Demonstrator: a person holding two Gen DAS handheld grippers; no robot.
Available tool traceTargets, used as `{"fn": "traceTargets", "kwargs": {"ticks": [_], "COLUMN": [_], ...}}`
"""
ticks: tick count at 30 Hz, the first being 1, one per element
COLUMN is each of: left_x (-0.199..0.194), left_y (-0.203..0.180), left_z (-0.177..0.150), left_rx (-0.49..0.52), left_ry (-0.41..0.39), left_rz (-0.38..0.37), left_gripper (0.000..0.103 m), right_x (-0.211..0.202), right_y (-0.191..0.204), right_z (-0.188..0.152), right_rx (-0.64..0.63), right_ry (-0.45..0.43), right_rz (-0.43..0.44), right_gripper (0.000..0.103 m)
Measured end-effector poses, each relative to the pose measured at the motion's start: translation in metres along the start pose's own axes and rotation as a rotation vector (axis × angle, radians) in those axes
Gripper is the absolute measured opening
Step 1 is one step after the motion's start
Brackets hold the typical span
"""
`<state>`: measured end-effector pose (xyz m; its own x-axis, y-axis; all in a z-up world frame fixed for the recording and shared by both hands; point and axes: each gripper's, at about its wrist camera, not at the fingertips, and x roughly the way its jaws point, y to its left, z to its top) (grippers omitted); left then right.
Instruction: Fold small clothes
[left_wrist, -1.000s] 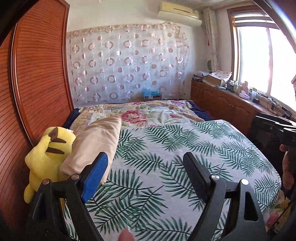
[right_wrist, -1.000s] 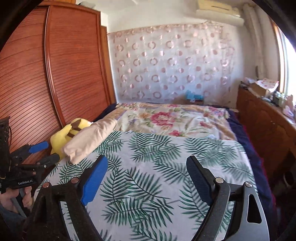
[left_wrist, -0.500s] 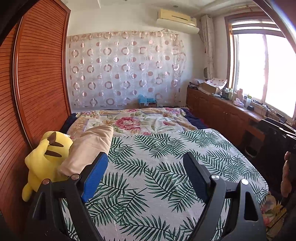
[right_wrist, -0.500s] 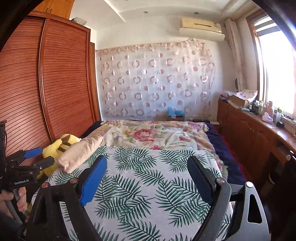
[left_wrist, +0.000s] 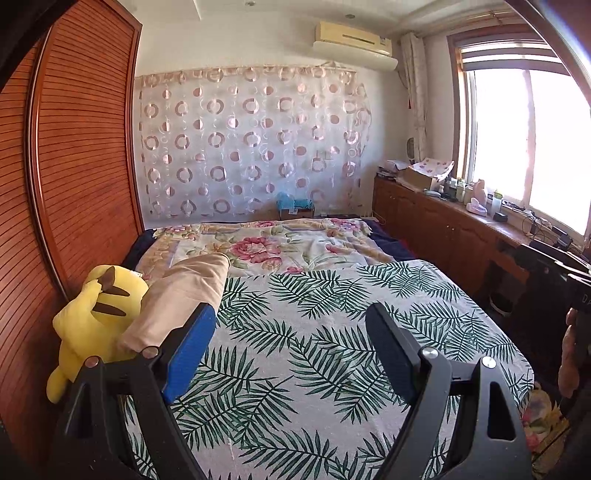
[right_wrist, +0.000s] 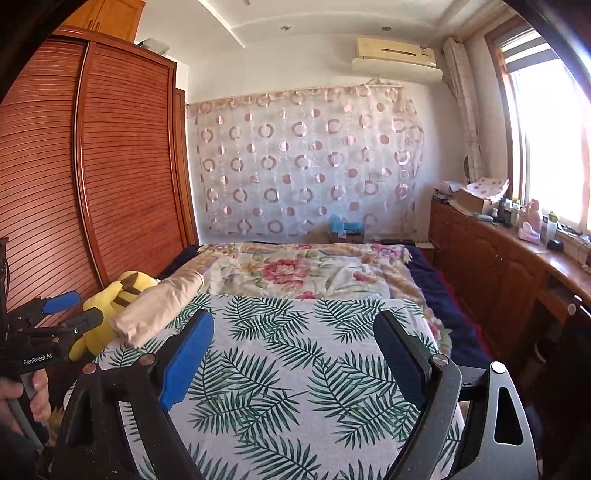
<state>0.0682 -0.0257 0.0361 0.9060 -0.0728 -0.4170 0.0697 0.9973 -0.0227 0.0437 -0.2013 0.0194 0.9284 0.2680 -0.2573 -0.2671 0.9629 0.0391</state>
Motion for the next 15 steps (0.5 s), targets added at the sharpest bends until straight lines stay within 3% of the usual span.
{"fn": "traceTargets", "kwargs": {"ticks": [15], "left_x": [-0.0068], "left_y": [-0.0014], "left_z": [0.0054], "left_rx": [-0.005], "left_ry": [-0.011], "left_rz": [-0.002], "left_gripper": [0.084], "right_x": [0.0056], "right_y": [-0.01], "right_z": [0.0001], "right_rx": [-0.005], "right_ry": [0.008], "right_rz": [0.002], "right_gripper": [0.089]}}
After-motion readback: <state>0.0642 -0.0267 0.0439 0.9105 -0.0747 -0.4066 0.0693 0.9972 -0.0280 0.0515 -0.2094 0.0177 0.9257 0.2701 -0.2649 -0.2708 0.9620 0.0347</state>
